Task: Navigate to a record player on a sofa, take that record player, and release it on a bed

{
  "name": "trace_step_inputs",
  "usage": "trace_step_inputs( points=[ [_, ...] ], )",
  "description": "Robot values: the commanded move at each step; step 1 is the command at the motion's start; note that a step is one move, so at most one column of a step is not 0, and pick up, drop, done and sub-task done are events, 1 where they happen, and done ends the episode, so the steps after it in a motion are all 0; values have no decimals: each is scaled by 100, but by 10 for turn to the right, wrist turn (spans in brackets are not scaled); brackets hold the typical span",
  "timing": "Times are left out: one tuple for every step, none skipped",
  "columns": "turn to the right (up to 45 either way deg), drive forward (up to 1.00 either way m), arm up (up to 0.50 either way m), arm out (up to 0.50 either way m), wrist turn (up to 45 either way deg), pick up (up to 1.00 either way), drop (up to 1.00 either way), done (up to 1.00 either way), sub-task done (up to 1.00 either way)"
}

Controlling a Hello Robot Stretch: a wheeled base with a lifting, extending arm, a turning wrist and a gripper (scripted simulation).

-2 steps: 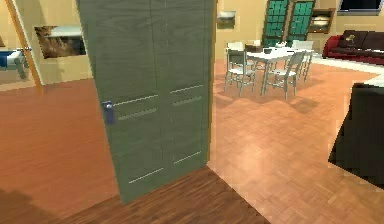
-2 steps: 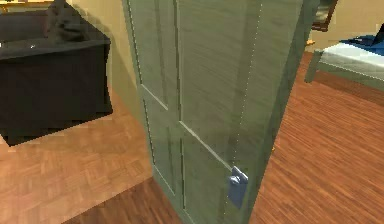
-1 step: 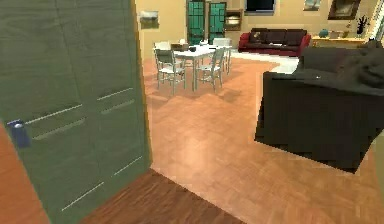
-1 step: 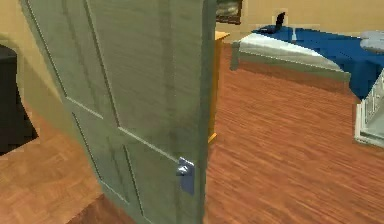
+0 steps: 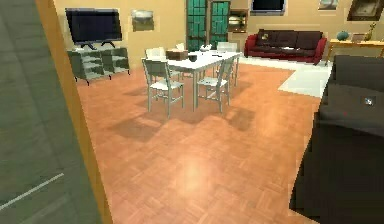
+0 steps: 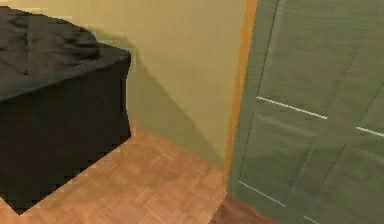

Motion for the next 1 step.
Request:
trace_step_inputs(
  points=[
    [30,0,0,0,0,0,0,0,0]
  ],
)
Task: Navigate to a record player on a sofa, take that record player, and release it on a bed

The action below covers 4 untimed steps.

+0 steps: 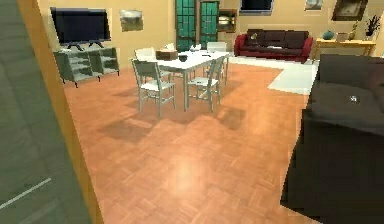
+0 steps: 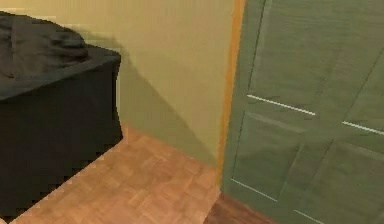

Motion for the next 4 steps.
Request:
trace_step_inputs(
  points=[
    [0,60,0,0,0,0,0,0,0],
    [0,55,0,0,0,0,0,0,0],
    [240,0,0,0,0,0,0,0,0],
    [0,70,0,0,0,0,0,0,0]
  ],
)
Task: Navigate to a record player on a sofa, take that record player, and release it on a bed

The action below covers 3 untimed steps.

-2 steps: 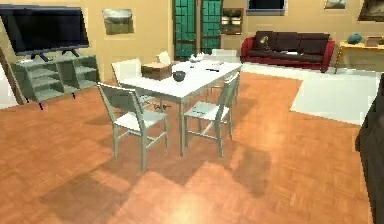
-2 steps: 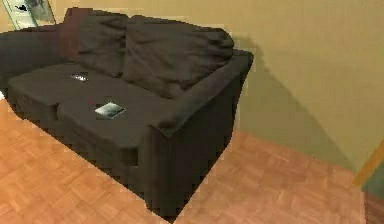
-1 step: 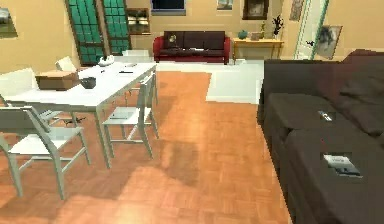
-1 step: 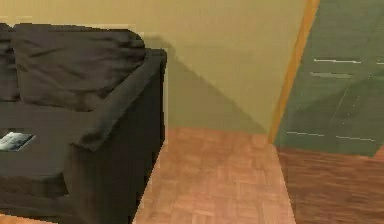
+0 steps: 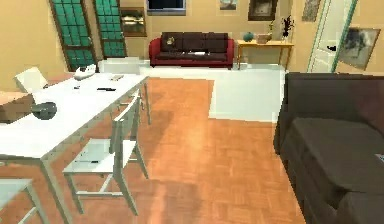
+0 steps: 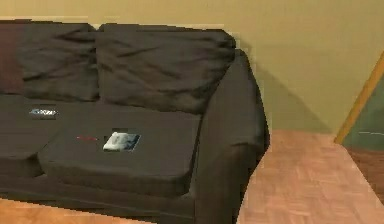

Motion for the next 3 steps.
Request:
trace_step_inputs(
  points=[
    [60,0,0,0,0,0,0,0,0],
    [0,100,0,0,0,0,0,0,0],
    [30,0,0,0,0,0,0,0,0]
  ],
)
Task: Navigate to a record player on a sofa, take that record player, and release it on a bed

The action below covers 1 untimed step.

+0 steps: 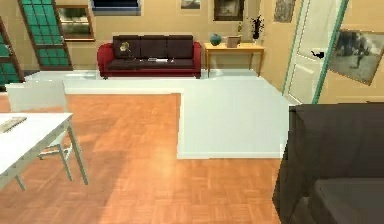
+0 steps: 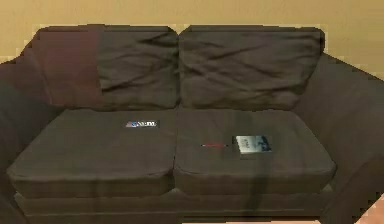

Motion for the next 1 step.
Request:
trace_step_inputs(
  points=[
    [0,100,0,0,0,0,0,0,0]
  ],
)
